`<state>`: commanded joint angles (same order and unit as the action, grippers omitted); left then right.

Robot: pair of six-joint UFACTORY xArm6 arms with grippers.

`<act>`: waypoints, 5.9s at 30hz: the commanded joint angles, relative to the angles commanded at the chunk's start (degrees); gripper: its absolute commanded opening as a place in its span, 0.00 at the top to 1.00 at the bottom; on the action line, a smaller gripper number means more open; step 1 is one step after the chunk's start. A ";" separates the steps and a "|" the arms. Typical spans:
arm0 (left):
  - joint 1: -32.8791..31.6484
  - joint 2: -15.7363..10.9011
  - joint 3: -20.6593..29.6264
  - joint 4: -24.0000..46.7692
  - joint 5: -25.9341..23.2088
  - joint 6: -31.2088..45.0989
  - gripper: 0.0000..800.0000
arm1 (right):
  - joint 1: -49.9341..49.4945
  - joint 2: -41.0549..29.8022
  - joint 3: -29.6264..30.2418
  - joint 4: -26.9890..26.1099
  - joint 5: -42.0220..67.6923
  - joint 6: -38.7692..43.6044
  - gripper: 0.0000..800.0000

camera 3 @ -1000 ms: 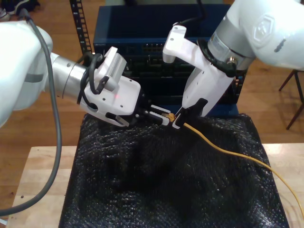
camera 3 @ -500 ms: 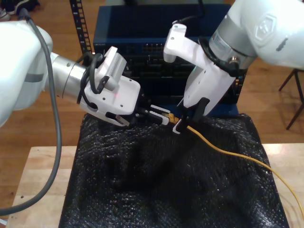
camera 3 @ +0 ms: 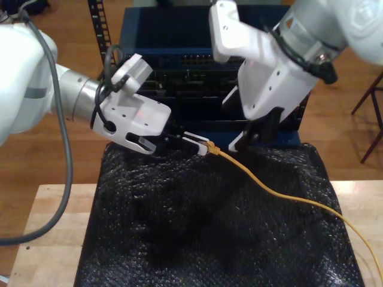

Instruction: Grab the cable and plug it in

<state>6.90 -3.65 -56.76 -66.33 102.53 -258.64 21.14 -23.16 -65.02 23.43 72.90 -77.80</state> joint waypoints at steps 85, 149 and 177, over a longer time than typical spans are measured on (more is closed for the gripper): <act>6.42 6.68 8.70 -22.86 32.44 -17.23 1.00 | 16.26 -20.31 19.96 1.05 -32.53 -12.40 0.40; 4.92 6.68 8.79 -24.35 33.49 -17.14 0.99 | 16.35 -21.36 20.04 1.58 -32.53 -12.04 0.74; 4.84 6.68 8.88 -24.35 34.90 -17.23 0.82 | 16.35 -21.36 20.13 1.67 -32.53 -11.87 0.97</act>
<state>11.74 3.03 -47.88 -90.68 137.43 -275.87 37.49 -44.53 -44.89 25.10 40.37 -89.67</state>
